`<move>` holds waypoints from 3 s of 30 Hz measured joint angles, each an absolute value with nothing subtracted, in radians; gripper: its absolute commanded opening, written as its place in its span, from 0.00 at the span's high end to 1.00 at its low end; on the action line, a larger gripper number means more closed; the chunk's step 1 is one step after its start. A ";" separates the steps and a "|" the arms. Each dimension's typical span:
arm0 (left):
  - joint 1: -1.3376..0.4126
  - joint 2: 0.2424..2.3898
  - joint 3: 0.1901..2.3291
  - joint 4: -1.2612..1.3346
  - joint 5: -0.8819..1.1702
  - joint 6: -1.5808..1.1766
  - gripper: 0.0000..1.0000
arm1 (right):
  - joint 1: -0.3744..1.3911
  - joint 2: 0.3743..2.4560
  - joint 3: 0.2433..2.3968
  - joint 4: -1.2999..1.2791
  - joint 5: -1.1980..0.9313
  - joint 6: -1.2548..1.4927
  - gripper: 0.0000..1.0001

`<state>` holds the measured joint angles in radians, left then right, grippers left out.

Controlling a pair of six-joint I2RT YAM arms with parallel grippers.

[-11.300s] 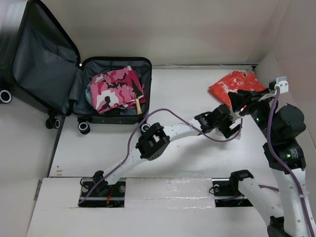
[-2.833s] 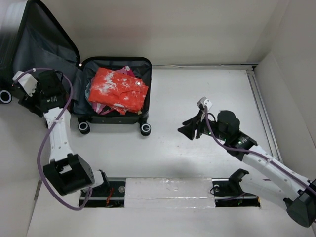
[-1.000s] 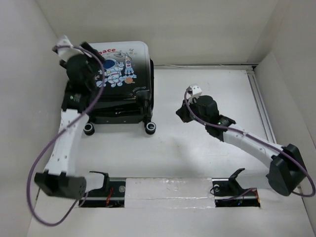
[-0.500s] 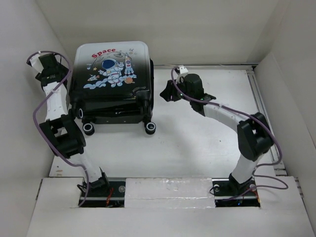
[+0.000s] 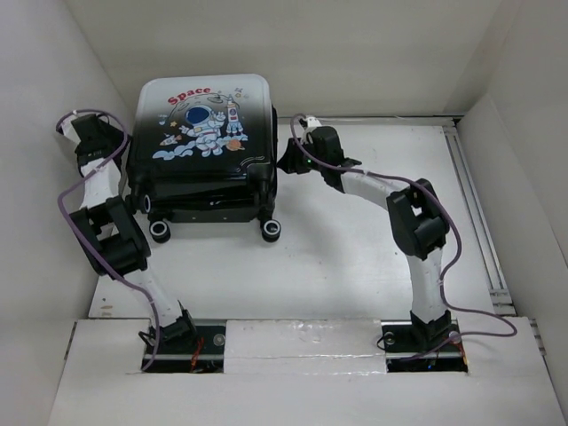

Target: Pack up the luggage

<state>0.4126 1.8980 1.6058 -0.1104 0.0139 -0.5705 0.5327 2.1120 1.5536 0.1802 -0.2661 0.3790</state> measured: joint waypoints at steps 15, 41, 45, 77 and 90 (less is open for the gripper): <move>0.065 1.384 0.929 0.392 -0.101 -0.665 0.45 | 0.482 1.713 0.966 0.363 -0.061 0.403 0.53; -0.283 1.164 0.636 0.207 -0.226 -0.884 0.73 | 0.105 1.709 1.275 0.035 -0.123 0.258 0.64; -0.277 1.225 0.590 0.258 -0.214 -0.921 0.77 | 0.120 1.872 1.399 -0.001 -0.126 0.233 0.64; -1.303 0.849 0.543 -0.386 -0.880 -1.039 0.36 | 0.265 2.090 1.971 -0.253 -0.216 0.105 0.28; -1.163 0.895 0.843 0.440 -1.077 -0.418 0.38 | 0.165 1.172 1.196 -0.102 -0.214 0.221 1.00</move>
